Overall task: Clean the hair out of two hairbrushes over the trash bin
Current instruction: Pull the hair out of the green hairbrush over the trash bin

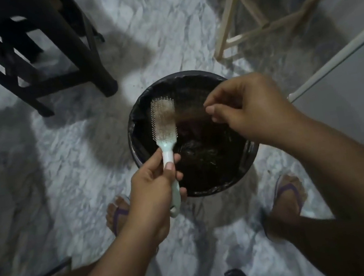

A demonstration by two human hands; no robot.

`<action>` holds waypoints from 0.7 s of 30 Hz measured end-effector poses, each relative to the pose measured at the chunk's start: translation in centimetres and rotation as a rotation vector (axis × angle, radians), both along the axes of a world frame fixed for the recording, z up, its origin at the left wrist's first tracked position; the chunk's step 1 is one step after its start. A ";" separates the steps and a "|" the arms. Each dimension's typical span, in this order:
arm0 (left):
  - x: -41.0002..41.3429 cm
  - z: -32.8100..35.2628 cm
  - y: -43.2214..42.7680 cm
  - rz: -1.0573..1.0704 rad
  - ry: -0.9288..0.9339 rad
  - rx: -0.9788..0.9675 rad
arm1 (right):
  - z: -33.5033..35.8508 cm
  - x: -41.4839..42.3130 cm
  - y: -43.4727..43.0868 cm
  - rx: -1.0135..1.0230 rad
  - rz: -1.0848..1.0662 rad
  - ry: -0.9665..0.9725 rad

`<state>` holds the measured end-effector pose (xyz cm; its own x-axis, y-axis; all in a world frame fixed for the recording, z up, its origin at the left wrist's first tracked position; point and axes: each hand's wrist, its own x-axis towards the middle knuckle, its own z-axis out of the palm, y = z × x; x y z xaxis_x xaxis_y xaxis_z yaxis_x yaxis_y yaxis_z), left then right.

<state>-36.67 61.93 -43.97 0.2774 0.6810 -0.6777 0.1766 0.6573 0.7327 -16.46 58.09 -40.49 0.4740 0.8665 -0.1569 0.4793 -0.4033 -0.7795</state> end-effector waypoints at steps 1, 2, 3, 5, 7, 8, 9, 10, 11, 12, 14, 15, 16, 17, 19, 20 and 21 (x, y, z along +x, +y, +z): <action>-0.1 0.2 0.3 0.027 -0.004 0.014 | 0.2 0.2 0.2 -0.030 0.015 -0.012; 0.0 0.3 0.6 0.053 -0.013 0.026 | 0.4 0.4 0.3 -0.066 0.027 -0.021; 0.1 0.5 0.8 0.075 -0.027 0.035 | 0.3 0.7 0.2 -0.114 0.030 -0.027; 0.4 0.9 0.8 0.103 -0.058 0.050 | -0.3 1.0 0.2 -0.231 0.025 -0.037; 0.6 1.1 0.6 0.109 -0.079 0.072 | -1.4 1.2 0.3 -0.354 0.029 -0.081; 0.6 1.0 0.5 0.116 -0.086 0.087 | -2.0 1.3 0.3 -0.419 0.039 -0.103; 0.5 0.9 0.5 0.122 -0.095 0.099 | -2.5 1.4 0.2 -0.489 0.048 -0.126; 0.4 0.7 0.7 0.127 -0.107 0.104 | -2.9 1.4 0.1 -0.561 0.064 -0.153; 0.2 0.6 0.8 0.129 -0.123 0.105 | -3.2 1.5 0.0 -0.627 0.096 -0.184; 0.0 0.5 0.9 0.126 -0.139 0.107 | -3.6 1.5 0.0 -0.687 0.131 -0.212; -0.2 0.7 0.9 0.107 -0.160 0.125 | -4.1 1.6 -0.1 -0.800 0.164 -0.262; -0.2 0.7 0.9 0.103 -0.171 0.132 | -4.3 1.6 -0.3 -0.843 0.159 -0.276; -0.2 0.7 0.9 0.114 -0.187 0.136 | -4.6 1.6 -0.5 -0.863 0.147 -0.280; -0.3 0.8 1.2 0.136 -0.210 0.141 | -4.7 1.5 -0.6 -0.877 0.140 -0.281; -0.5 0.9 2.2 0.166 -0.253 0.149 | -5.2 1.1 -0.9 -0.888 0.141 -0.273; -0.5 1.0 2.7 0.155 -0.259 0.150 | -5.3 1.0 -0.8 -0.881 0.135 -0.261; -0.7 1.0 3.0 0.134 -0.254 0.150 | -5.4 0.7 -0.6 -0.860 0.138 -0.245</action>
